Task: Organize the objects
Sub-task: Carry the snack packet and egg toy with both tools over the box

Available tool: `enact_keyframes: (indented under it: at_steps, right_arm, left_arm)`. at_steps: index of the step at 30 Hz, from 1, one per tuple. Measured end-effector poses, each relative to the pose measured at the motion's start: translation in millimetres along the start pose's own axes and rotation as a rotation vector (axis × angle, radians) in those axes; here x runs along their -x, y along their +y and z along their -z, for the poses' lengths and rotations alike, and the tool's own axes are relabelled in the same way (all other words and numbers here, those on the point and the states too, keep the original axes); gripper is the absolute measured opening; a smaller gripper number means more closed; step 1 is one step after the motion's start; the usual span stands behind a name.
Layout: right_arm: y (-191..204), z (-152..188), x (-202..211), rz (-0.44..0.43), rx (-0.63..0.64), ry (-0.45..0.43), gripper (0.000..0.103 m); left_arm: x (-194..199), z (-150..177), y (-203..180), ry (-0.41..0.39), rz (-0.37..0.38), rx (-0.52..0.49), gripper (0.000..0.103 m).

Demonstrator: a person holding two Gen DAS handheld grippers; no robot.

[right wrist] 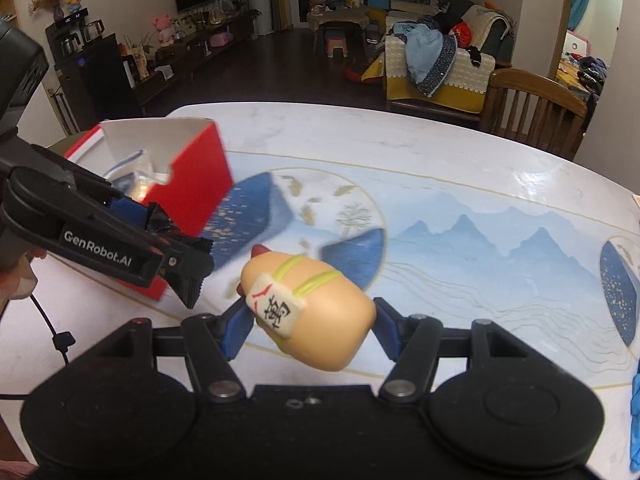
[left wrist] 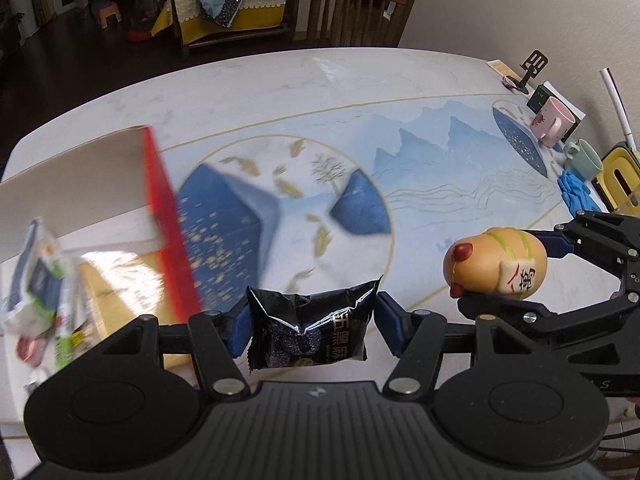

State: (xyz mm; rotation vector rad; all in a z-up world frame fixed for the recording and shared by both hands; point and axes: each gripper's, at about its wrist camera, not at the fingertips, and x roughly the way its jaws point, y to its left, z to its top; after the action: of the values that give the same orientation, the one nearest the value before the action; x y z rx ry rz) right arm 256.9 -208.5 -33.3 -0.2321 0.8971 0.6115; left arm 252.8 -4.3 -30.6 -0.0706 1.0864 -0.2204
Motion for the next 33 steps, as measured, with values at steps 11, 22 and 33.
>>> enact_keyframes:
  at_steps: [11, 22, 33]
  right_arm:
    - [92, -16, -5, -0.029, -0.019, -0.003, 0.063]
    - [171, -46, -22, -0.04, 0.019, -0.041, 0.063]
    - [198, -100, -73, -0.013, 0.038, -0.047, 0.063]
  left_arm:
    - [55, 39, 74, -0.024, -0.006, 0.008, 0.062]
    - [93, 57, 153, -0.064, -0.07, 0.056, 0.062]
    - [77, 40, 221, -0.038, -0.16, 0.092, 0.062]
